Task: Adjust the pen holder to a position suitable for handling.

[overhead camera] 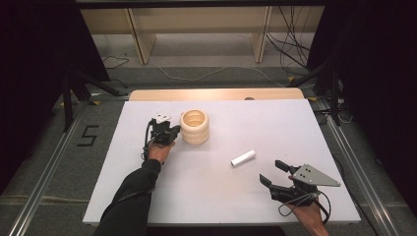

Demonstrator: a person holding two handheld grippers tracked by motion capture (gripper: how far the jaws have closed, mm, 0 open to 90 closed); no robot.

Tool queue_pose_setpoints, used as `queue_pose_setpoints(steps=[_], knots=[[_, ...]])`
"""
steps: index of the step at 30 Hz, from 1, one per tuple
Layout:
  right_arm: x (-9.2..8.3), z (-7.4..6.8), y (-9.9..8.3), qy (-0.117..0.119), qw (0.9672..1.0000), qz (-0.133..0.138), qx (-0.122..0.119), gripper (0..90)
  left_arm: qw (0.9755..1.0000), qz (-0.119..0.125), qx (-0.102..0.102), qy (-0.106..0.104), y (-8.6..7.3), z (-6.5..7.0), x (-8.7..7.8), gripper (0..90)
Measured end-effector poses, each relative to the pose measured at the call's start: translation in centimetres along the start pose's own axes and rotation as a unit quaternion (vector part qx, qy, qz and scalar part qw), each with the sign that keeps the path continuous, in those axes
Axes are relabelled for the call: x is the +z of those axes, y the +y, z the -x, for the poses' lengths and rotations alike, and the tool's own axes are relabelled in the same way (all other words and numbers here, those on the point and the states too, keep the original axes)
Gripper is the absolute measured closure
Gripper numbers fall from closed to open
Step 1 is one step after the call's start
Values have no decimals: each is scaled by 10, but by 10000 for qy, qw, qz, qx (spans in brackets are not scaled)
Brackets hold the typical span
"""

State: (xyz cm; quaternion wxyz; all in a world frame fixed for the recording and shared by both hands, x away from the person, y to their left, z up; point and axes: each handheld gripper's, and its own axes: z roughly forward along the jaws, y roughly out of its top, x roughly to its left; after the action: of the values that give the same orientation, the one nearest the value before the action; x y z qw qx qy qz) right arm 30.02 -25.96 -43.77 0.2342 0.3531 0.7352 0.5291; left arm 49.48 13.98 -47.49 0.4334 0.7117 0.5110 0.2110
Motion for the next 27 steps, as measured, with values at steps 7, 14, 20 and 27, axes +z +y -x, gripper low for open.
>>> queue_pose_setpoints(steps=[7, 14, 20, 27], knots=[[1, 0, 0, 43, 10000, 15, -6, 268, 9997, -63, 218, -132, 7, 22, 10, 894], [1, 0, 0, 46, 10000, -19, -24, 268, 9994, -63, 273, -221, 9, 36, 17, 894], [1, 0, 0, 66, 10000, -39, -33, 268, 9992, -82, 261, -299, 9, 45, 24, 894], [0, 0, 0, 57, 10000, -44, -33, 268, 9988, -96, 316, -370, 10, 51, 27, 894]])
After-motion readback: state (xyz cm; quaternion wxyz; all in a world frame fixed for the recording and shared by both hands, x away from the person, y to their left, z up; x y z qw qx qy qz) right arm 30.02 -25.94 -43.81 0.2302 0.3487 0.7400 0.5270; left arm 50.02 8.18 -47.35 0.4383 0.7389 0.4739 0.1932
